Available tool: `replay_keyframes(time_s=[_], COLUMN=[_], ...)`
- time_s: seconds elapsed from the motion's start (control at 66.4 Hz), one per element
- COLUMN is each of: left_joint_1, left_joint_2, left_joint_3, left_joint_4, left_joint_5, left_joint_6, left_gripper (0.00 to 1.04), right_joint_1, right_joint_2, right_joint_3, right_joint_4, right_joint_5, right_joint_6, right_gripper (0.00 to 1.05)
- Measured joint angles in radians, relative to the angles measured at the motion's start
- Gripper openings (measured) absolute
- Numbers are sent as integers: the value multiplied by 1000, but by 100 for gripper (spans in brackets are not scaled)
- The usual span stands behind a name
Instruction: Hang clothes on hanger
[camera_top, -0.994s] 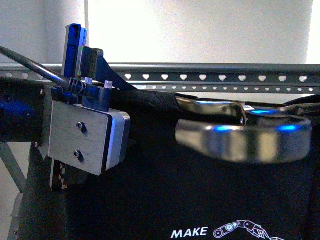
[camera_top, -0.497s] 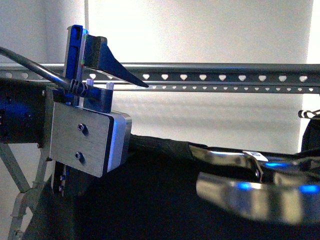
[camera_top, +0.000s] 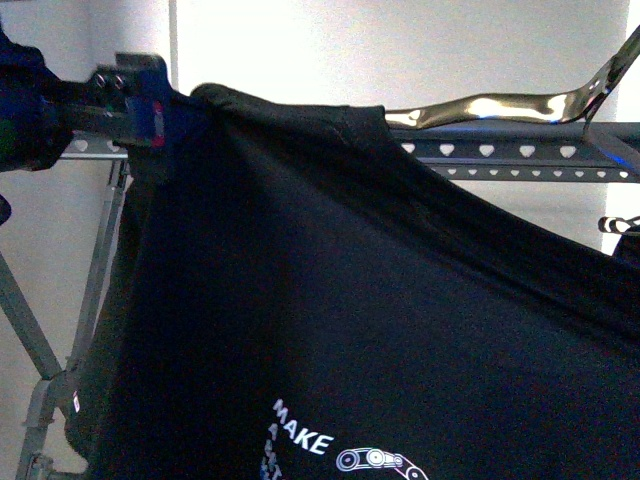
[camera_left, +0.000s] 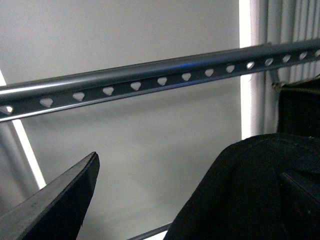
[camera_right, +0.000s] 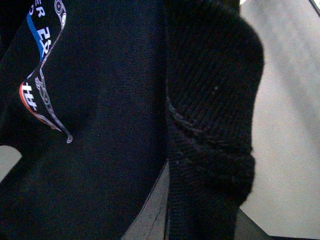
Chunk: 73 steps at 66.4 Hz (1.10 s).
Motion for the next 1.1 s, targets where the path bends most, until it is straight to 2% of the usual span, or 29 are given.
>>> replay_keyframes(time_s=[0.151, 0.286, 0.422, 0.542, 0.888, 1.099], left_joint_1=[-3, -5, -8, -21, 49, 79], left_joint_2=[-60, -94, -108, -108, -121, -183], left_joint_3=[-32, -38, -60, -80, -85, -107], left_joint_4=[-33, -51, -74, -68, -103, -100], left_joint_5=[13, -2, 67, 82, -33, -91], left_joint_6=[-99, -167, -203, -214, -399, -454], left_gripper=[98, 98, 98, 98, 98, 98], right_joint_1=[13, 17, 29, 44, 24, -3], right_joint_2=[-2, -7, -12, -13, -13, 22], right_joint_3=[32, 61, 77, 109, 252, 280], right_joint_4=[-20, -99, -201, -282, -439, -507], right_joint_5=[2, 56, 94, 108, 43, 86], right_joint_6=[130, 277, 382, 509, 946, 1012], right_gripper=[8, 8, 8, 8, 8, 8])
